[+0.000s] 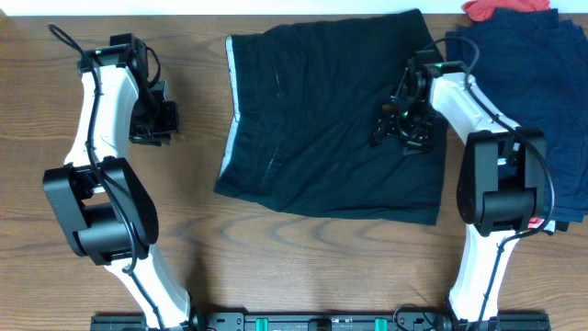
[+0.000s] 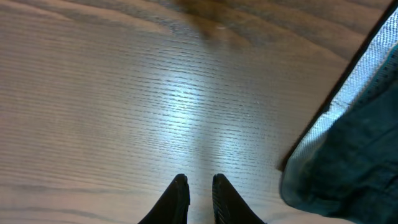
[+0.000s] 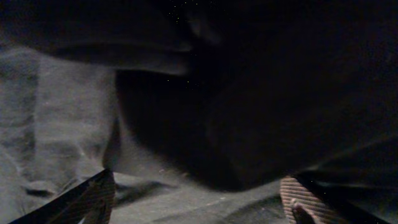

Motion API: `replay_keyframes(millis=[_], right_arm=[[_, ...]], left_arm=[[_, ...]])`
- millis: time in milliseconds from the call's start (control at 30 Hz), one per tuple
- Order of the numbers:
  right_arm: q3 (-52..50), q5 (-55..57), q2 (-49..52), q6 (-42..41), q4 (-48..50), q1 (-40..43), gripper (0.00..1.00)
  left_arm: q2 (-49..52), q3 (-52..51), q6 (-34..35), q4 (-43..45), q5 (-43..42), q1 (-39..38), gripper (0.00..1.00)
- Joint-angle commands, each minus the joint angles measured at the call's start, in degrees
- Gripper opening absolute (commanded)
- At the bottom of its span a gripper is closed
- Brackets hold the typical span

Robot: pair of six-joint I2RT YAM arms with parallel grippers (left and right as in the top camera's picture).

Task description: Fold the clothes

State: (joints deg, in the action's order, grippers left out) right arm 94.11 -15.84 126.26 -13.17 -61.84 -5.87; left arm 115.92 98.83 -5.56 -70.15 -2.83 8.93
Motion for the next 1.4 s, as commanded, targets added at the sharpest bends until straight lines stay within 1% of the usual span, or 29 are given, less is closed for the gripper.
replay_keyframes(millis=[0, 67, 100, 133, 233, 300, 367, 433, 467, 533, 600, 700, 800, 900, 933, 1033, 1167, 1267, 1367], right_arm=[[2.2, 1.7, -4.4, 3.0, -2.3, -0.6, 0.86], [3.5, 1.7, -10.4, 1.5, -5.0, -1.0, 0.88], [3.6, 1.7, -12.7, 0.7, -5.6, -1.0, 0.89], [3.6, 1.7, -15.4, -0.2, -6.2, -1.0, 0.90], [3.6, 3.1, -23.9, -2.6, -8.7, -0.9, 0.99], [3.6, 5.0, -28.8, -4.1, -11.0, -1.0, 0.99], [3.6, 6.6, -32.9, -5.5, -13.9, -1.0, 0.99], [3.6, 7.3, -35.6, -7.1, -16.7, -0.9, 0.99], [3.5, 8.0, -36.4, -8.7, -18.2, -0.9, 0.99], [3.5, 11.5, -37.4, -13.8, -22.2, -1.0, 0.99], [3.4, 15.9, -37.6, -20.2, -26.6, -1.0, 0.99], [1.2, 20.5, -37.6, -26.8, -29.5, -1.0, 0.99], [-3.5, 22.2, -37.6, -32.6, -29.2, -1.0, 0.99], [-10.3, 24.0, -37.6, -38.9, -27.4, -1.0, 0.99], [-13.0, 24.2, -37.6, -39.9, -25.7, -1.0, 0.99], [-18.6, 23.4, -37.6, -40.7, -21.2, -1.0, 0.99], [-24.6, 21.6, -37.6, -40.7, -15.5, -1.0, 0.98], [-27.3, 21.3, -37.5, -40.7, -13.2, -1.0, 0.98], [-29.0, 20.9, -37.5, -40.7, -12.0, -1.0, 0.98]], left_arm=[[-2.5, -0.1, -1.7, -0.5, -1.4, 0.0, 0.17], [-4.7, -0.1, -1.2, -0.8, -3.0, 0.0, 0.17], [-5.6, -0.1, -0.5, -1.0, -3.4, 0.0, 0.21], [-6.8, -0.1, 0.5, -1.2, -3.8, 0.0, 0.22], [-11.2, -0.1, 3.9, -2.5, -4.2, 0.0, 0.25], [-14.3, -0.1, 6.0, -3.7, -4.2, 0.0, 0.30], [-17.2, -0.1, 8.5, -5.1, -4.3, -0.2, 0.38], [-19.1, -0.2, 10.3, -6.6, -4.2, -0.7, 0.49], [-19.8, -0.2, 11.7, -7.6, -4.2, -1.1, 0.51], [-20.5, -0.2, 15.9, -9.9, -4.2, -2.1, 0.52], [-20.5, -0.5, 18.3, -11.9, -4.0, -3.7, 0.52], [-20.5, -4.1, 24.0, -11.7, -0.9, -6.0, 0.51], [-20.5, -11.1, 32.4, -8.2, 2.5, -8.2, 0.51], [-20.5, -19.9, 41.7, -1.5, 2.4, -9.8, 0.51], [-20.5, -23.6, 45.7, 1.8, 2.3, -10.4, 0.51], [-20.5, -30.6, 52.4, 9.4, 1.8, -11.2, 0.51], [-20.5, -37.2, 57.9, 19.8, 1.6, -12.3, 0.50], [-20.4, -39.9, 58.5, 26.4, -0.8, -13.4, 0.50], [-20.4, -40.9, 61.0, 29.3, -1.9, -15.0, 0.50]])
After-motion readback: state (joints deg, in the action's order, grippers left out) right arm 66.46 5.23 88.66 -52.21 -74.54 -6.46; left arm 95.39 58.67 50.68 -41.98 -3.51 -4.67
